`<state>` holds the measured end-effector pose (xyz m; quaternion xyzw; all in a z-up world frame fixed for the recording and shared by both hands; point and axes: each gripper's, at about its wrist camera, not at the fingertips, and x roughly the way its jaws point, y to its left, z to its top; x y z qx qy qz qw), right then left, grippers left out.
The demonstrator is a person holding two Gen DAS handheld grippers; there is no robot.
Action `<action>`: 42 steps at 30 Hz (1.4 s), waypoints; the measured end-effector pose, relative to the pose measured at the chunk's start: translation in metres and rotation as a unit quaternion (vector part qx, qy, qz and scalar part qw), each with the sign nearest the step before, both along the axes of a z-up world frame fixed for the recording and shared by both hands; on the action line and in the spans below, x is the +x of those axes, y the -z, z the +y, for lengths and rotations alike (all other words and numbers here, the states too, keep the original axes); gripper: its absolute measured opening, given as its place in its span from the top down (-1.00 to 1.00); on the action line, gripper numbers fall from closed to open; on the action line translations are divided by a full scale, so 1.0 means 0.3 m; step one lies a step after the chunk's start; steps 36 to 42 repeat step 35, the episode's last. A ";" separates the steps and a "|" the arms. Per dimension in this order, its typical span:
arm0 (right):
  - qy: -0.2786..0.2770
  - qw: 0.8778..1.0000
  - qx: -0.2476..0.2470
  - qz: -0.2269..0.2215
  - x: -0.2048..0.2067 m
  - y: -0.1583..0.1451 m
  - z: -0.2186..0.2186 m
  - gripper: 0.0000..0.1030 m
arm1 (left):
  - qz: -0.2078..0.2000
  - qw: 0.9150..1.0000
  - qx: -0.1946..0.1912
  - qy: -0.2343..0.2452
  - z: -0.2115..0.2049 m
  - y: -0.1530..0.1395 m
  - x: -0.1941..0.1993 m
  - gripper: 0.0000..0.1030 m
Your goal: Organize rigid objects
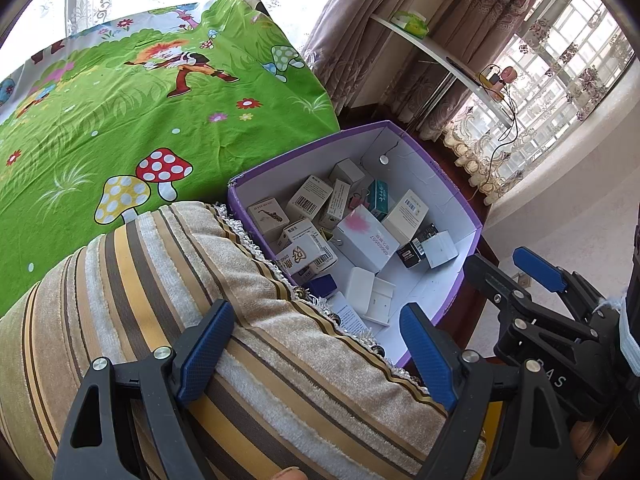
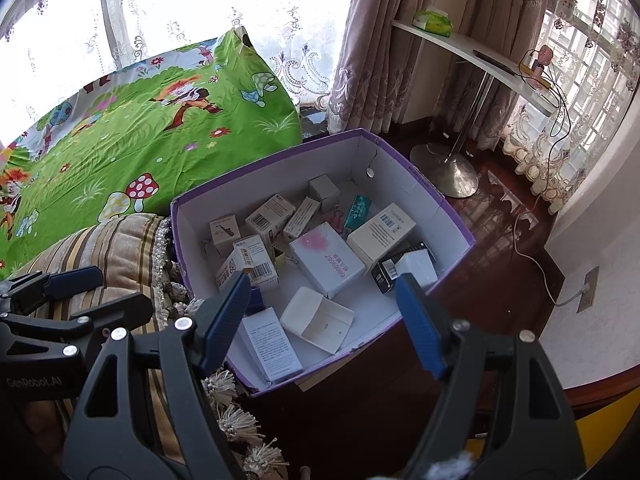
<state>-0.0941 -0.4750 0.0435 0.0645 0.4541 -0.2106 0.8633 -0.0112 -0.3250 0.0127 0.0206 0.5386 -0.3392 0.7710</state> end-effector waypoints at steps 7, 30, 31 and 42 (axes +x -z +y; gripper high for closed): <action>0.000 1.000 0.000 0.000 0.001 0.000 0.000 -0.51 | 0.000 1.000 0.000 0.000 -0.001 0.000 0.001 -0.67; 0.000 1.000 0.003 0.002 0.002 0.014 0.003 -0.51 | -0.002 1.000 -0.002 0.003 0.000 0.004 0.000 -0.71; 0.001 1.000 0.003 0.002 0.002 0.014 0.003 -0.51 | -0.006 1.000 -0.002 0.004 0.000 0.004 -0.001 -0.71; 0.000 1.000 0.003 0.003 0.001 0.016 0.002 -0.51 | -0.010 1.000 -0.003 0.013 -0.007 0.009 -0.001 -0.77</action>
